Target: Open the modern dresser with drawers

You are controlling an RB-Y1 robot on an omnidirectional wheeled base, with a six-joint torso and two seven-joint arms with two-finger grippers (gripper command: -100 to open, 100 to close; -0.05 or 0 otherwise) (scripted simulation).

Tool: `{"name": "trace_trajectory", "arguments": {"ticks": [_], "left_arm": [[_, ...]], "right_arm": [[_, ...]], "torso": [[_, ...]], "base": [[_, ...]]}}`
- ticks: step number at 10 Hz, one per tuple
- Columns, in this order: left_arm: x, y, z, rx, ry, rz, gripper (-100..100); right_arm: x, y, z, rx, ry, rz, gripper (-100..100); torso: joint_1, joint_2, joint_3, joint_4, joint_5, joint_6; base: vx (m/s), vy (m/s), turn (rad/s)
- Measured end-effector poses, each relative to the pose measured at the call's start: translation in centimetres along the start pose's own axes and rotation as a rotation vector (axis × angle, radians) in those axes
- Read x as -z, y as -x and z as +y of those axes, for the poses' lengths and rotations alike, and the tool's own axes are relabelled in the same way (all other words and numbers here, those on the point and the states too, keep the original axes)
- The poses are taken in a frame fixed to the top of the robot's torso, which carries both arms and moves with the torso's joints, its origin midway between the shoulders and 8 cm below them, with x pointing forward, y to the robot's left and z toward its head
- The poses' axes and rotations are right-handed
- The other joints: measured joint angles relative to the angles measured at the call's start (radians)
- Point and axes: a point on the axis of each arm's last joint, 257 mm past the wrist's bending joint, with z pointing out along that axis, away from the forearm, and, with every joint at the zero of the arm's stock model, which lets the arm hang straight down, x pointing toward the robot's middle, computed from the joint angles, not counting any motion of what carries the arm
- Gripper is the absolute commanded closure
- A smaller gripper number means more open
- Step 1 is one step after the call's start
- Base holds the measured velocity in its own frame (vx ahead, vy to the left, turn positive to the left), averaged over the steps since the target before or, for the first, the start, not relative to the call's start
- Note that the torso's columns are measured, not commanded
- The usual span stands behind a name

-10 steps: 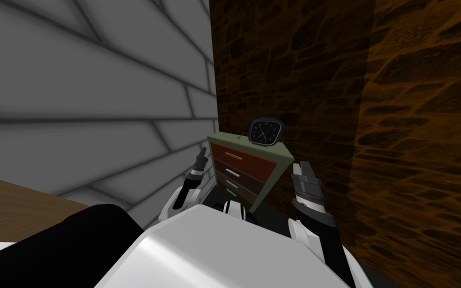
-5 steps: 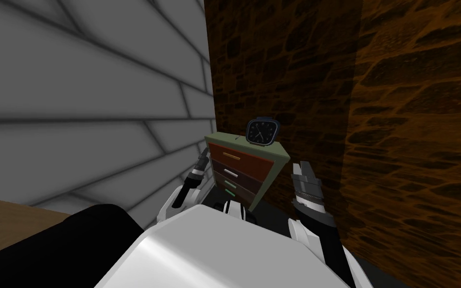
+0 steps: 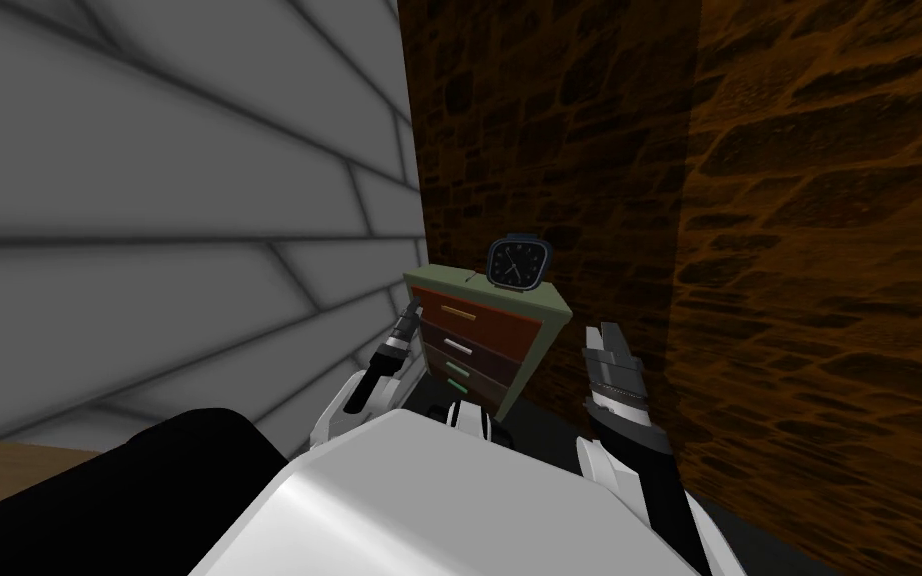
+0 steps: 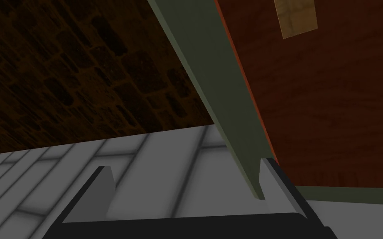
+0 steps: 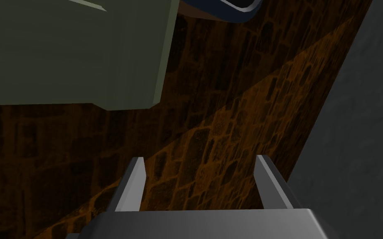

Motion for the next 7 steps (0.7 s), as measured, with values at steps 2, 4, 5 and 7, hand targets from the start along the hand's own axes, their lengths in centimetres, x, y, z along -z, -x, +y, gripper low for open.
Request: {"name": "trace_trajectory", "arguments": {"ticks": [2, 4, 5, 7], "left_arm": [[0.0, -0.3, 0.5, 0.0, 0.03, 0.013, -100], [0.0, -0.6, 1.1, -0.001, 0.058, 0.026, -100], [0.0, -0.7, 1.3, -0.002, 0.071, 0.032, -100], [0.0, -1.0, 1.8, -0.004, 0.098, 0.045, -100]], "right_arm": [[0.0, 0.0, 0.0, 0.0, 0.0, 0.0, 0], [0.0, 0.0, 0.0, 0.0, 0.0, 0.0, 0], [0.0, 0.0, 0.0, 0.0, 0.0, 0.0, 0], [0.0, 0.0, 0.0, 0.0, 0.0, 0.0, 0]], "torso": [[0.0, 0.0, 0.0, 0.0, 0.0, 0.0], [0.0, 0.0, 0.0, 0.0, 0.0, 0.0], [0.0, 0.0, 0.0, 0.0, 0.0, 0.0], [0.0, 0.0, 0.0, 0.0, 0.0, 0.0]], "base": [[0.009, -0.009, -0.067], [0.007, -0.006, -0.05], [0.008, -0.007, -0.062], [0.007, -0.006, -0.046]]}}
